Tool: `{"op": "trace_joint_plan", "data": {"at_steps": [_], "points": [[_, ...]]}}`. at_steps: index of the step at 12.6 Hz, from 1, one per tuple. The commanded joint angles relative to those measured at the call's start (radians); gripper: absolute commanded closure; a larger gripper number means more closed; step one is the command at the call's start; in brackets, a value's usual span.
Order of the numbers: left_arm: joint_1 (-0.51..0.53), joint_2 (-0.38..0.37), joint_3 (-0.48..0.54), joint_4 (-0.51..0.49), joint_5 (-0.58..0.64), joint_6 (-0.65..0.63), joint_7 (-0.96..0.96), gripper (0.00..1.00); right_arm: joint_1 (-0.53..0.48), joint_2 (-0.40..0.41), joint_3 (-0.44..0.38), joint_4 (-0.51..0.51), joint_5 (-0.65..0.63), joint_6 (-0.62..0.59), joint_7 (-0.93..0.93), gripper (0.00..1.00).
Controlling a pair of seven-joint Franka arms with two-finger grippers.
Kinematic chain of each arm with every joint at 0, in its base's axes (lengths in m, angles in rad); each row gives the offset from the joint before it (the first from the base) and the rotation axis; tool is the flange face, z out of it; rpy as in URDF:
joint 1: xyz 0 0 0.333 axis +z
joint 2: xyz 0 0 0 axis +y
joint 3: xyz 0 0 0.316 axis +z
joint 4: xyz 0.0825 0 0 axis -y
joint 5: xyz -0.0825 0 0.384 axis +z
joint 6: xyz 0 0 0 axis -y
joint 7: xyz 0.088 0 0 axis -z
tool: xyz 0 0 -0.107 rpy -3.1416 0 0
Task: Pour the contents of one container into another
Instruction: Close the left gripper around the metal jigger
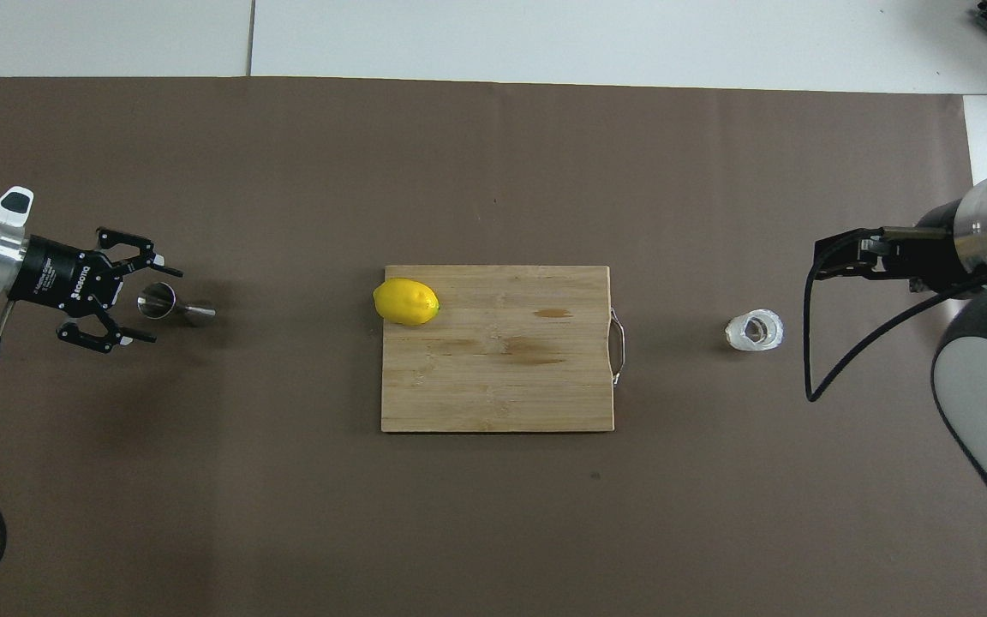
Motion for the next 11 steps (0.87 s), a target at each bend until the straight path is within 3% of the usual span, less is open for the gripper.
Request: {"op": "trace_joint_plan", "data": {"at_steps": [1, 8, 11], "points": [[0.006, -0.015, -0.002, -0.03, -0.021, 0.014, -0.009, 0.14, -0.012, -0.013, 0.003, -0.011, 0.002, -0.006, -0.021, 0.0], [0.008, -0.016, -0.002, -0.027, -0.042, 0.003, -0.027, 0.41, -0.011, -0.013, 0.003, -0.01, 0.002, -0.005, -0.021, 0.0], [0.008, -0.016, -0.002, -0.022, -0.045, -0.004, -0.029, 0.42, -0.011, -0.013, 0.003, -0.01, 0.002, -0.005, -0.021, 0.0]]}}
